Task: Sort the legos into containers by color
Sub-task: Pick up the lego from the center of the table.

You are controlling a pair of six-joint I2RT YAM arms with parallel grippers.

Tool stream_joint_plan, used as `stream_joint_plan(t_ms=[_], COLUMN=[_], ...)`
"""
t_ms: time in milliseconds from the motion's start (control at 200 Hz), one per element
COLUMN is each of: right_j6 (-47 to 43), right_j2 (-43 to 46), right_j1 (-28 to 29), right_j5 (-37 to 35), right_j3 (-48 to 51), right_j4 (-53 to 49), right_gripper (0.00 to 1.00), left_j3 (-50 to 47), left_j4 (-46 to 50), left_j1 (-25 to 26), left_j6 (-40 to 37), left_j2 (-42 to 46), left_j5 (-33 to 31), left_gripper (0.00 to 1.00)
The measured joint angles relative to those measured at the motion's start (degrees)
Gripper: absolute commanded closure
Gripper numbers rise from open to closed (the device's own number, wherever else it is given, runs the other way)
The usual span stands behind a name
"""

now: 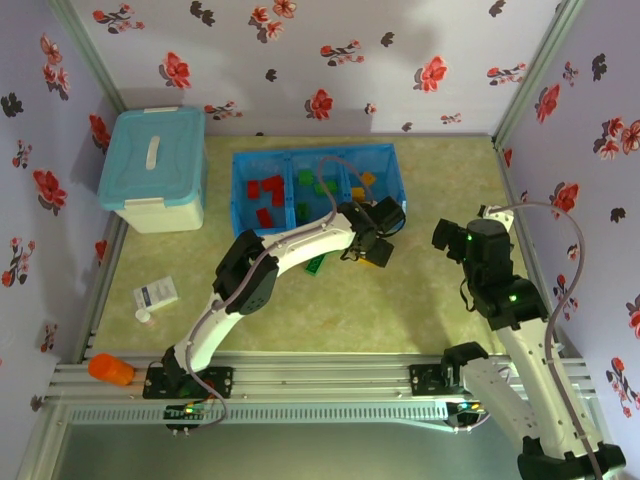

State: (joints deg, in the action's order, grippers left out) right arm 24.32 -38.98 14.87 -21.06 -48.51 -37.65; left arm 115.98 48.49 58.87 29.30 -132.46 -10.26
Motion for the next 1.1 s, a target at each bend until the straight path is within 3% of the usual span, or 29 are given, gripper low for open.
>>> stream_joint_plan(t_ms=[500,800,1100], right_j6=[0.35,0.37,0.37], right_j2=[0.52,0.52,0.87], right_j1=[-0.26,-0.26,-0.26], right_j5=[-0.2,-0.2,-0.2], right_j3=[1.01,1.18,1.4], right_j4=[0.02,0.02,0.02], right_gripper=[0.03,0.03,0.03], left_j3=[1.77,5.05,6.08], left_j4=[0.28,0.57,1.66], left_j1=[0.0,0.0,0.0], left_j6=[0.81,0.74,0.31], left_j2=[-5.92,-7.3,-7.3], left_j5=[1.53,1.55,1.46], left_gripper=[0.24,0.46,0.5])
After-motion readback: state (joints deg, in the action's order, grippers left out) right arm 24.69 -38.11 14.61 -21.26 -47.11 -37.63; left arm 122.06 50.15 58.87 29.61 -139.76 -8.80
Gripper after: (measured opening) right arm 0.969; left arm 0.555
